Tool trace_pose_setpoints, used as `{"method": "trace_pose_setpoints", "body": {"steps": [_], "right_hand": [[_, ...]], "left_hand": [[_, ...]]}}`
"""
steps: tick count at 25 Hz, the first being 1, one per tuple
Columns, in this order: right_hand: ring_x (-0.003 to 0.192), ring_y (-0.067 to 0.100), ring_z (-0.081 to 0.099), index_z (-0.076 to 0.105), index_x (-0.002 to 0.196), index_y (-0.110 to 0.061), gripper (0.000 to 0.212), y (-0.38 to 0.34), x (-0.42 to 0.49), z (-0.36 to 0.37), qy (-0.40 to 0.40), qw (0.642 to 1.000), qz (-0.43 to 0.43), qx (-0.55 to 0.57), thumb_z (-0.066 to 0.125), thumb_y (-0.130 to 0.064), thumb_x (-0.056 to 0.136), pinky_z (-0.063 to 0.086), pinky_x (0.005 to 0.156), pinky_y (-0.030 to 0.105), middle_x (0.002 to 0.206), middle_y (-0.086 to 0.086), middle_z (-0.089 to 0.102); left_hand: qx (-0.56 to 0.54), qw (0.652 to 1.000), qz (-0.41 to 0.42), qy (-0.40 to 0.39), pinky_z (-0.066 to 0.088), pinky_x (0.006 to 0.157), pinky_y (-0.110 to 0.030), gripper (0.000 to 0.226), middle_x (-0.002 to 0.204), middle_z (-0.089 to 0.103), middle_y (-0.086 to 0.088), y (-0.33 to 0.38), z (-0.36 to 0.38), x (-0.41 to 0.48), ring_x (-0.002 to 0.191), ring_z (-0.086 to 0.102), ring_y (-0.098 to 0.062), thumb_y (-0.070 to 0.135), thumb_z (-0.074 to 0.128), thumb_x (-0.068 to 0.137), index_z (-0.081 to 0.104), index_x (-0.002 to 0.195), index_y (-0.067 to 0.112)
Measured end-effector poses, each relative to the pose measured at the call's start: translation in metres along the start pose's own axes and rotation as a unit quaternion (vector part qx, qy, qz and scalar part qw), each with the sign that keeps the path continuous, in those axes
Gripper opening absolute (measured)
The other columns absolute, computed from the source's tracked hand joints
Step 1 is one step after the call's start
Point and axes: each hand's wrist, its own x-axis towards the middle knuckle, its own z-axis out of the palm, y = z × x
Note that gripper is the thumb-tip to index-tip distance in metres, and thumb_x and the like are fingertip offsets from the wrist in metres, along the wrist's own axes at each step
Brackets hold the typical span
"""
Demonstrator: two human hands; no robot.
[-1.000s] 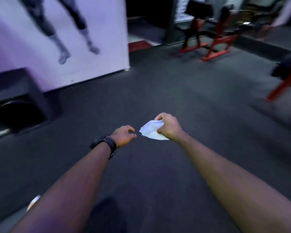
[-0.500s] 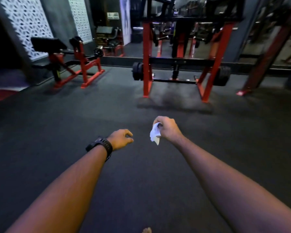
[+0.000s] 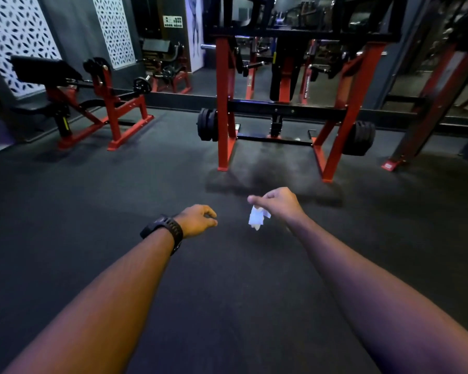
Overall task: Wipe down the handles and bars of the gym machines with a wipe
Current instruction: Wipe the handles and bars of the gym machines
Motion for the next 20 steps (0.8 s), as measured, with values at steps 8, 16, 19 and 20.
{"method": "trace_pose_setpoints", "body": {"steps": [8,16,19,20], "right_hand": [[0.062,0.023,0.054,0.060,0.082,-0.001,0.023,-0.026,0.295,0.035,-0.077,0.989,0.122,0.017,0.080,-0.008,0.072,0.042,0.055,0.024,0.069,0.014,0.065],[0.041,0.019,0.053,0.054,0.090,-0.005,0.004,-0.095,0.543,0.117,-0.283,0.928,0.235,0.056,0.056,-0.001,0.090,0.043,0.036,0.020,0.074,0.007,0.047],[0.058,0.022,0.059,0.055,0.072,-0.003,0.017,-0.121,0.635,0.171,-0.282,0.907,0.238,0.201,0.060,0.004,0.086,0.057,0.071,0.034,0.072,0.009,0.057],[0.052,0.021,0.059,0.056,0.068,-0.003,0.019,-0.132,0.666,0.188,-0.278,0.901,0.238,0.232,0.066,0.001,0.084,0.056,0.063,0.035,0.065,0.009,0.058]], "left_hand": [[-0.019,0.996,-0.062,0.054,0.050,0.097,-0.037,0.026,0.118,0.065,-0.009,-0.007,-0.069,0.213,0.110,0.061,-0.025,0.022,0.063,0.094,0.063,0.118,0.013],[-0.037,0.985,-0.141,0.094,0.047,0.089,-0.027,0.028,0.114,0.068,-0.008,-0.038,-0.177,0.387,0.106,0.063,-0.021,0.023,0.060,0.095,0.062,0.121,0.012],[-0.044,0.980,-0.156,0.114,0.049,0.090,-0.028,0.027,0.112,0.069,-0.008,-0.082,-0.227,0.474,0.104,0.064,-0.022,0.022,0.062,0.094,0.064,0.118,0.013],[-0.045,0.979,-0.154,0.123,0.050,0.091,-0.029,0.026,0.110,0.070,-0.008,-0.098,-0.248,0.505,0.102,0.065,-0.022,0.022,0.063,0.093,0.064,0.118,0.013]]}}
